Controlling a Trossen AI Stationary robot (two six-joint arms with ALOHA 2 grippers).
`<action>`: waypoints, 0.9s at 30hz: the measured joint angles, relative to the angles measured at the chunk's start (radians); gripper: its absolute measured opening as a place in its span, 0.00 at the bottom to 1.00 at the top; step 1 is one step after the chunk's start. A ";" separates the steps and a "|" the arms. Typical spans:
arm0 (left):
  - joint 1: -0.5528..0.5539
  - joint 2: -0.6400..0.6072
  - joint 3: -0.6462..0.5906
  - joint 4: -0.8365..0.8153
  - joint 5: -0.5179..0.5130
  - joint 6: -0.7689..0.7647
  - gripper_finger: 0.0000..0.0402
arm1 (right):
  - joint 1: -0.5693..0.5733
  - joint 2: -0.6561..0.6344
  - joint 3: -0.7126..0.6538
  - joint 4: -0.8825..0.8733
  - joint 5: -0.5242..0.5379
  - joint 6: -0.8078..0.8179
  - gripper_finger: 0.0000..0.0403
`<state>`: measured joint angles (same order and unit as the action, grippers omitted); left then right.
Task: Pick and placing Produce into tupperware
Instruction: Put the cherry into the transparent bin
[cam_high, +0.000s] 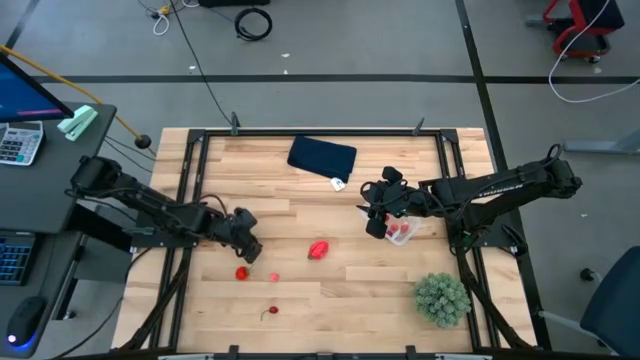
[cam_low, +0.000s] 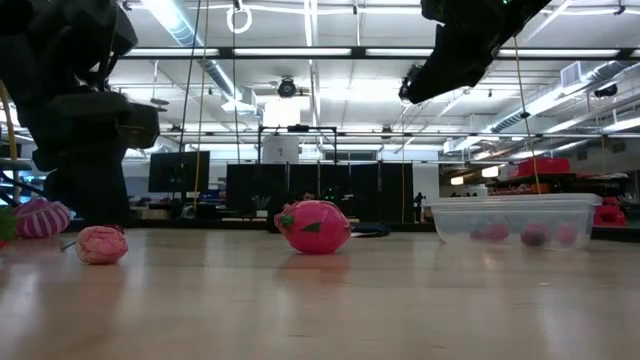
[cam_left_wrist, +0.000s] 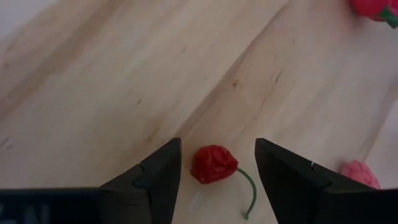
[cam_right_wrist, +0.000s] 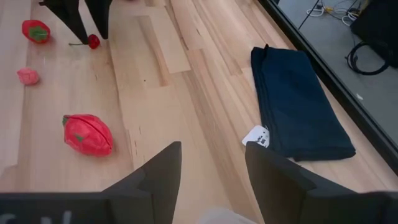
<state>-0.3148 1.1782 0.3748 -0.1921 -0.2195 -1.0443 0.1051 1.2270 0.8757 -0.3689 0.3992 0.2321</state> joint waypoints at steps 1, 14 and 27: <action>-0.006 0.000 0.000 0.000 0.000 0.000 0.52 | 0.000 0.000 0.000 0.000 0.000 0.000 0.47; -0.050 0.000 0.000 -0.016 -0.004 -0.045 0.48 | 0.000 0.000 0.000 0.000 0.000 0.000 0.47; -0.046 0.001 0.000 -0.052 -0.043 -0.046 0.32 | 0.000 0.000 0.000 0.000 0.000 0.000 0.47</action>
<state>-0.3611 1.1790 0.3748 -0.2445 -0.2623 -1.0904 0.1051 1.2270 0.8757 -0.3691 0.3995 0.2325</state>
